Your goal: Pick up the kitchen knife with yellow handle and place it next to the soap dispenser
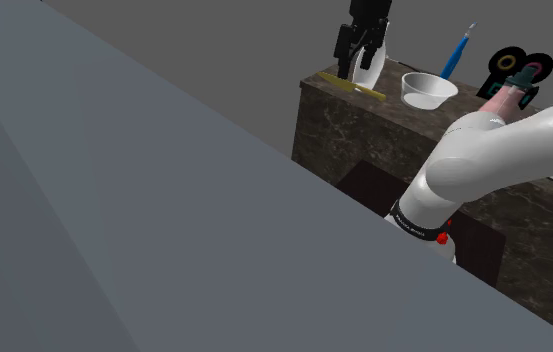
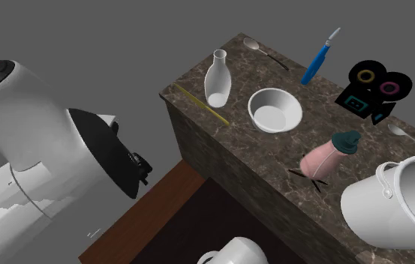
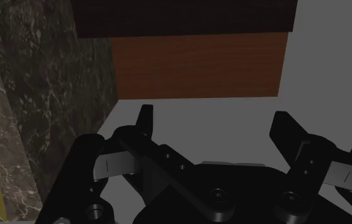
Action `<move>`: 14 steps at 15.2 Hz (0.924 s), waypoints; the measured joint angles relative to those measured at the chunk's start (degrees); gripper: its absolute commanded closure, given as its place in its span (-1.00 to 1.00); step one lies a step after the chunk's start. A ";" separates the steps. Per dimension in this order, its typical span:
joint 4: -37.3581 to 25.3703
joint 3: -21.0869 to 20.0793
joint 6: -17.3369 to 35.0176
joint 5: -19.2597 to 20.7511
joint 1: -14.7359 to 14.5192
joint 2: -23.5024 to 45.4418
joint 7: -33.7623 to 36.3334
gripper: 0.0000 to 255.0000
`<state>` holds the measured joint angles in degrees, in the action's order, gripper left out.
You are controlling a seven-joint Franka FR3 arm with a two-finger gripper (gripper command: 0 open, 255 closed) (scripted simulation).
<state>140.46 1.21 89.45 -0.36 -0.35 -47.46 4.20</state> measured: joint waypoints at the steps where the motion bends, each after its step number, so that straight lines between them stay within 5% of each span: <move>1: 0.00 0.00 0.00 0.00 0.00 0.00 0.00 -1.00; 14: -1.40 13.05 14.44 8.09 4.16 15.34 -14.35 -1.00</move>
<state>139.05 14.26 103.89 7.73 3.81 -32.12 -10.15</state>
